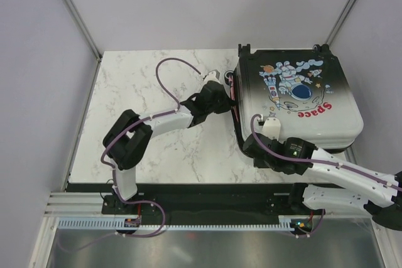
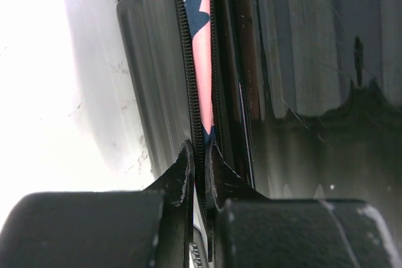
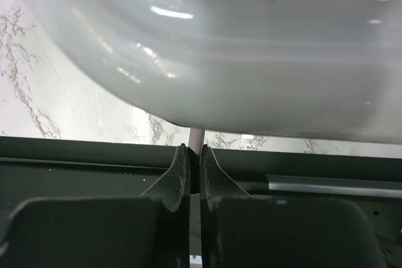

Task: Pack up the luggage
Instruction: Zip the luggage at the center of the board.

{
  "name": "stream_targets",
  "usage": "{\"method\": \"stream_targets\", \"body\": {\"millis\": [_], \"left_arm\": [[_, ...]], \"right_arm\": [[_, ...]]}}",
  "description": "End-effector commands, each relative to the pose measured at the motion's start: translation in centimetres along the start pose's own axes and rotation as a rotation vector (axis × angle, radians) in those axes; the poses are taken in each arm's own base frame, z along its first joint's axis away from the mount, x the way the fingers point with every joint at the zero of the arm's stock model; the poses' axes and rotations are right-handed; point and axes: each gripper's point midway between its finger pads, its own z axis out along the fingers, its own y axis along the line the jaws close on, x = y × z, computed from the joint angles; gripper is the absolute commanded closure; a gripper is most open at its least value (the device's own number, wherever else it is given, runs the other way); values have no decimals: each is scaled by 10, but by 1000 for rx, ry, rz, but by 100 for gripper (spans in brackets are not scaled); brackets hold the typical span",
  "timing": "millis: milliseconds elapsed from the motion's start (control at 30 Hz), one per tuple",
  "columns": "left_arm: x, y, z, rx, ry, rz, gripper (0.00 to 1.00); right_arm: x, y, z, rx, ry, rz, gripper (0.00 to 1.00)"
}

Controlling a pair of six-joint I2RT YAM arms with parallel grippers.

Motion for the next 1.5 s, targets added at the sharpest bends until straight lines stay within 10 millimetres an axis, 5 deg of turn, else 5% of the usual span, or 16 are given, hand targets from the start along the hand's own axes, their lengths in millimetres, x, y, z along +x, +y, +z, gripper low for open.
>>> {"method": "stream_targets", "body": {"millis": [0,433,900,1067,1133,1200,1333,1400,1433,1467], "left_arm": [[90,-12,-35,111,262,152,98],[148,2,-86,160,376,280,98],[189,-1,-133,216,440,374,98],[137,-33,-151,248,329,360,94],[97,-39,-161,245,263,303,70],[59,-31,-169,200,216,247,57],[-20,-7,-187,81,65,170,51],[-60,14,-185,26,-3,124,49],[-80,9,-185,37,-35,117,48],[-97,25,-171,-7,-44,112,45]], "right_arm": [[-42,23,-10,-108,-176,175,100],[-12,-10,18,-13,-127,192,100],[-4,-17,41,45,-108,180,100],[1,-18,42,39,-95,204,100],[1,-19,40,32,-97,216,100],[1,-19,39,26,-95,219,100],[3,-18,37,16,-86,215,100],[3,-18,36,11,-85,214,100],[2,-17,35,8,-84,215,100],[2,-17,35,5,-85,210,100]]}}
